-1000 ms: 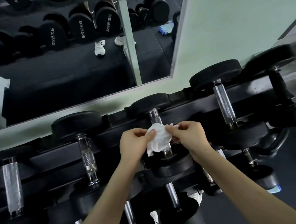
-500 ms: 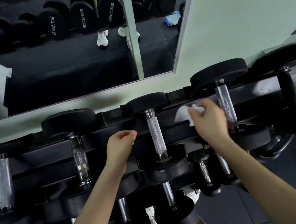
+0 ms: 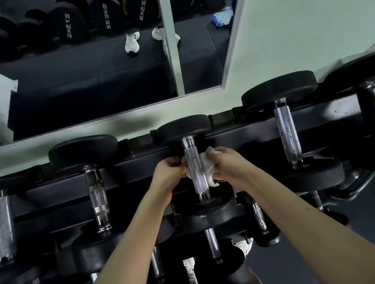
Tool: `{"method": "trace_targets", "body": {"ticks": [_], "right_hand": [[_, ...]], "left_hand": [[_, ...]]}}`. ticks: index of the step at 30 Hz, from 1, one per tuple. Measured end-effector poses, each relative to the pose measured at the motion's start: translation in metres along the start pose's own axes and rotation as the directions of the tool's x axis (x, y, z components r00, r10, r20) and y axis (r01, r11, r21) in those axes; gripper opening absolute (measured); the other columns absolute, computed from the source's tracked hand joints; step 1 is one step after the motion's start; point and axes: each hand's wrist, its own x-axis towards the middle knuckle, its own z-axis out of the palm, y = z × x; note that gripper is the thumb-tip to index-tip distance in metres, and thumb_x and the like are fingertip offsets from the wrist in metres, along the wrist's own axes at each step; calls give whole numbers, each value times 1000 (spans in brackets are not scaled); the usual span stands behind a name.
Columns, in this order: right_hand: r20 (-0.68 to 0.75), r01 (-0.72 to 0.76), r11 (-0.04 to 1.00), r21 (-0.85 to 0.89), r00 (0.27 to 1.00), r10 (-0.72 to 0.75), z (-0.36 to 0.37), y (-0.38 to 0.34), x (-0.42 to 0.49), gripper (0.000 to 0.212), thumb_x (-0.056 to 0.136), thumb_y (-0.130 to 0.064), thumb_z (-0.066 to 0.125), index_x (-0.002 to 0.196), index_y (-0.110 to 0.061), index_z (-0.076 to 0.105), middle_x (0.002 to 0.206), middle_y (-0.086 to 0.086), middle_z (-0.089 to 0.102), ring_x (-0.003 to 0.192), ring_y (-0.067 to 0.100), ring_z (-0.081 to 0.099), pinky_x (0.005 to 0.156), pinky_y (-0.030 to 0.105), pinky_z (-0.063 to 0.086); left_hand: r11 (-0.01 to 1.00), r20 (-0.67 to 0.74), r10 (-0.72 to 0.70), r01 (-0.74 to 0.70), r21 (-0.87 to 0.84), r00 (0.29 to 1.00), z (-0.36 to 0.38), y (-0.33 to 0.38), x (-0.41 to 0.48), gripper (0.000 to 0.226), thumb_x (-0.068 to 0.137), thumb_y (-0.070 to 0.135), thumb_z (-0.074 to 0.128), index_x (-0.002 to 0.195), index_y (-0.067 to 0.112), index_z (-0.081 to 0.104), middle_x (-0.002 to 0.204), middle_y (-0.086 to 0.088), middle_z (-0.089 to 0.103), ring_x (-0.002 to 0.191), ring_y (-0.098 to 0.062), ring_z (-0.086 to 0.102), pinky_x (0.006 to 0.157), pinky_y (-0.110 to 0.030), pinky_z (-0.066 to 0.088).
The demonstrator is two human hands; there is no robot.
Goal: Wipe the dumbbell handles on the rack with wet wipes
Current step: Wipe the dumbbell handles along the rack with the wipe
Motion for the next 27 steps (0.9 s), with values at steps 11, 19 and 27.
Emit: {"method": "trace_targets", "body": {"ticks": [11,19,27], "right_hand": [[-254,142,795,-590,902,-349,-4,2,-10,23,81,-17,68,64,-17,53,66,4,61,71,28,65,68,41,54],[-279,114,705,-700,865,-417,7,-3,-34,16,82,-25,67,69,-20,61,67,-3,65,64,14,60,50,23,35],[-324,154,860,-486,882,-341,9,4,-28,16,83,-22,65,69,-19,58,64,-5,58,63,12,53,60,28,42]], "left_hand": [[999,-104,26,-21,48,994,-3,-6,-2,6,92,10,53,87,10,51,85,-5,57,86,-26,60,78,-39,54],[998,-175,-39,29,-64,984,-15,1,2,22,69,7,81,76,9,60,68,-5,61,70,-19,59,65,-25,52],[995,-91,-97,98,11,991,-10,3,7,13,88,14,63,92,3,64,66,-2,56,63,-15,50,52,-21,38]]}}
